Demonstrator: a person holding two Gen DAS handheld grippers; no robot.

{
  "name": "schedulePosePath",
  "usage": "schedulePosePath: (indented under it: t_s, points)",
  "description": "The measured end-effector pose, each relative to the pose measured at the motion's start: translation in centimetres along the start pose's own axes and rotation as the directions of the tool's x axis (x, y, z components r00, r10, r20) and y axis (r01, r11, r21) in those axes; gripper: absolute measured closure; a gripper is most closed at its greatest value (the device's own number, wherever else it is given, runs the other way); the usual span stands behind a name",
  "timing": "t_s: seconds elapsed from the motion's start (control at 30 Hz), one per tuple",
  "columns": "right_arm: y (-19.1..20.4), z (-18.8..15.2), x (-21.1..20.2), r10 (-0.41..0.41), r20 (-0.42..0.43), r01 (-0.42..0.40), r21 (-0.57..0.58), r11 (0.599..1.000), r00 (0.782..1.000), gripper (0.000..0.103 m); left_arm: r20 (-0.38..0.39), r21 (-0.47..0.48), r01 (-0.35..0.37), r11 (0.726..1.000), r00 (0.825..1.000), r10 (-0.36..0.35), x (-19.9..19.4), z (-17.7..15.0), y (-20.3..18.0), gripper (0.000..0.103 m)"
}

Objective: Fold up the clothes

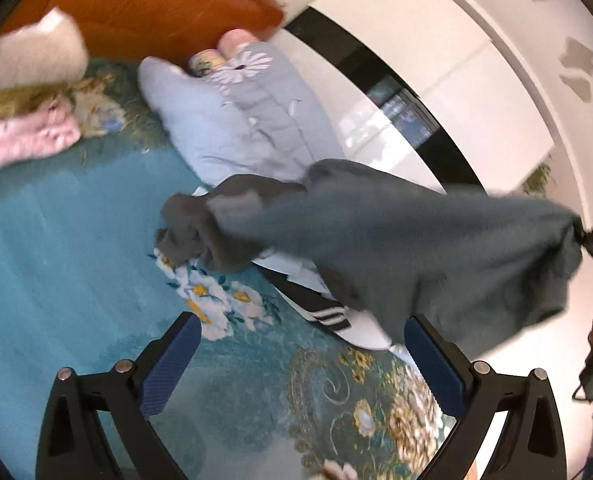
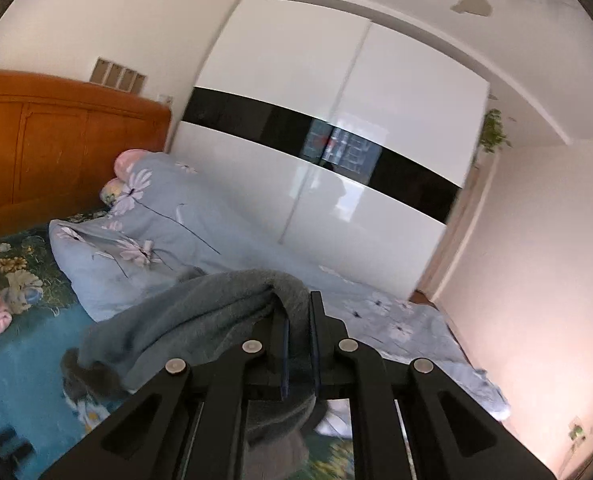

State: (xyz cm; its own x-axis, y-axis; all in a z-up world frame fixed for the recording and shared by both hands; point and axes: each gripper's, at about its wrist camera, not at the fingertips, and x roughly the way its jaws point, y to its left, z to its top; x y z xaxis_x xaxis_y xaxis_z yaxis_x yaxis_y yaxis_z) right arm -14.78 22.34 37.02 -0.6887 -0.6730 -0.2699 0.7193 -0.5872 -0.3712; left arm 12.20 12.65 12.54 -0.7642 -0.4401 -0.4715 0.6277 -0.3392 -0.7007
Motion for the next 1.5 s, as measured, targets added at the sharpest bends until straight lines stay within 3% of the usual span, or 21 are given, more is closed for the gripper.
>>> schedulePosePath:
  t_s: [0.2, 0.3, 0.4, 0.47, 0.6, 0.77, 0.87, 1.0, 1.1, 1.3, 1.4, 1.5]
  points:
    - [-6.9, -3.8, -5.4, -0.153, -0.023, 0.155, 0.064, 0.986, 0.988, 0.095, -0.036, 0.121, 0.013, 0.993, 0.999, -0.008, -3.4, -0.2, -2.7, 0.0]
    - [-8.7, -4.6, -7.5, -0.205, -0.029, 0.207, 0.069, 0.976, 0.978, 0.095, -0.041, 0.131, 0.002, 0.991, 0.999, 0.003, -4.0, 0.0, -2.8, 0.0]
    - [-9.0, -5.2, -9.0, -0.192, -0.036, 0.194, 0.064, 0.979, 0.981, 0.094, -0.045, 0.139, -0.009, 0.99, 0.999, 0.015, -4.6, 0.2, -2.9, 0.0]
    - [-7.6, -5.5, -8.9, -0.157, -0.045, 0.159, 0.047, 0.986, 0.987, 0.094, -0.048, 0.145, -0.016, 0.989, 0.999, 0.024, -4.9, 0.4, -3.0, 0.0]
    - [-3.5, -4.7, -7.8, -0.002, -0.027, 0.003, 0.047, 0.999, 1.0, 0.094, -0.053, 0.155, -0.031, 0.987, 0.998, 0.04, -5.7, 0.7, -3.1, 0.0]
    - [0.8, -3.8, -7.6, 0.161, 0.027, -0.163, 0.064, 0.985, 0.987, 0.094, -0.06, 0.169, -0.049, 0.984, 0.996, 0.06, -6.6, 1.1, -3.3, 0.0]
    - [0.9, -6.2, -6.8, 0.217, -0.042, -0.212, 0.103, 0.972, 0.975, 0.094, -0.054, 0.164, -0.065, 0.984, 0.996, 0.075, -7.1, 1.4, -2.9, 0.0]
    - [1.6, -13.5, -2.0, 0.267, -0.251, -0.224, 0.185, 0.957, 0.931, 0.094, -0.087, 0.16, -0.078, 0.984, 0.992, 0.092, -6.1, 0.9, -2.4, 0.0]
    - [1.0, -19.9, -0.5, 0.258, -0.38, -0.173, 0.244, 0.954, 0.888, 0.094, -0.128, 0.175, -0.087, 0.981, 0.986, 0.11, -4.5, 0.0, -2.3, 0.0]
    - [-7.3, -25.9, -2.3, 0.103, -0.465, 0.066, 0.333, 0.941, 0.879, 0.094, -0.211, 0.181, -0.071, 0.981, 0.971, 0.11, -1.0, -1.9, -3.0, 0.0]
    - [-12.9, -27.5, -3.5, -0.043, -0.505, 0.23, 0.313, 0.922, 0.862, 0.095, -0.233, 0.206, -0.059, 0.977, 0.966, 0.107, -0.2, -2.6, -3.8, 0.0]
    - [-19.3, -27.8, -5.5, -0.187, -0.524, 0.391, 0.312, 0.866, 0.831, 0.095, -0.25, 0.226, -0.052, 0.973, 0.962, 0.11, 0.4, -3.1, -4.4, 0.0]
